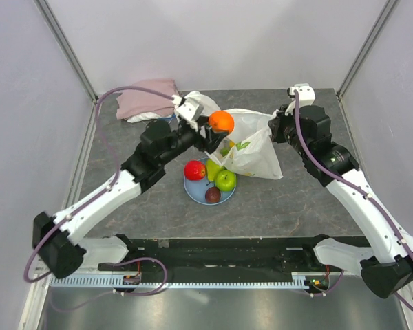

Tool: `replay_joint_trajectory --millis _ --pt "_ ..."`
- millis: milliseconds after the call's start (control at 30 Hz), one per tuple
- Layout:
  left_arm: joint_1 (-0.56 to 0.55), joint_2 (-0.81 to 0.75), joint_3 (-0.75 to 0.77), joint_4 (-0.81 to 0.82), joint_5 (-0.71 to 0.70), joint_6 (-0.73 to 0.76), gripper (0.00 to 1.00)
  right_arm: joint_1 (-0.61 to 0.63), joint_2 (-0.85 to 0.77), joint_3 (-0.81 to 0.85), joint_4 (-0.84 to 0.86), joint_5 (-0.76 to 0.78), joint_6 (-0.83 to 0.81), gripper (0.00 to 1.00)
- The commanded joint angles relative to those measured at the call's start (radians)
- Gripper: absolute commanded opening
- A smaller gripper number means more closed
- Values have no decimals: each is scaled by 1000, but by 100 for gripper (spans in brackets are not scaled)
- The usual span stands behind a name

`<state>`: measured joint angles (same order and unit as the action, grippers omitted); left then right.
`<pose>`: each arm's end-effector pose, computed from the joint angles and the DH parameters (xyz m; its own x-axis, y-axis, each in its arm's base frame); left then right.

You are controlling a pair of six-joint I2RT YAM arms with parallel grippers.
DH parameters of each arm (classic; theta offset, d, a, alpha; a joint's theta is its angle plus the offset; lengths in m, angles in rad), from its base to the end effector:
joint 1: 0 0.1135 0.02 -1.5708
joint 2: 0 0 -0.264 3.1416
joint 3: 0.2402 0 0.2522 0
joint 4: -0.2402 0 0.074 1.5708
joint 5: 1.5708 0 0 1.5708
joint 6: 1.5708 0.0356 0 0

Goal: Place the fruits into the plastic bag

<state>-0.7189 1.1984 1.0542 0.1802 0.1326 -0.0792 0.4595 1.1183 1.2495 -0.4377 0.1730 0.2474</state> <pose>0.2108 -0.1907 0.3875 -0.0325 -0.0758 -0.9966 0.7520 0.6550 -0.0743 0.2210 0.1025 0.4096 -0.3332 0.1043 -0.9371 -0.2147 0.9594 0.1831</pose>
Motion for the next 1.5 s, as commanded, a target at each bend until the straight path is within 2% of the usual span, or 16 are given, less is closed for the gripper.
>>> replay_joint_trajectory --millis 0,267,467,567,800,1067,1467 --pt "-2 190 110 -18 -9 56 62 -5 -32 -1 22 0 9 0" --pt "-2 346 124 -15 59 33 61 -10 -41 -2 16 3 7 0" --pt "-2 501 197 -39 114 7 62 -8 -37 -13 17 -10 18 0" --pt "-2 599 292 -91 151 2 62 -12 -40 -16 17 -10 21 0" --pt "-2 728 375 -204 154 -1 66 -10 -51 -19 11 -3 20 0" --pt "-2 733 369 -217 150 -13 79 -10 -45 -22 11 -3 20 0" --pt "-2 724 371 -212 141 -13 89 -12 -46 -22 11 2 18 0"
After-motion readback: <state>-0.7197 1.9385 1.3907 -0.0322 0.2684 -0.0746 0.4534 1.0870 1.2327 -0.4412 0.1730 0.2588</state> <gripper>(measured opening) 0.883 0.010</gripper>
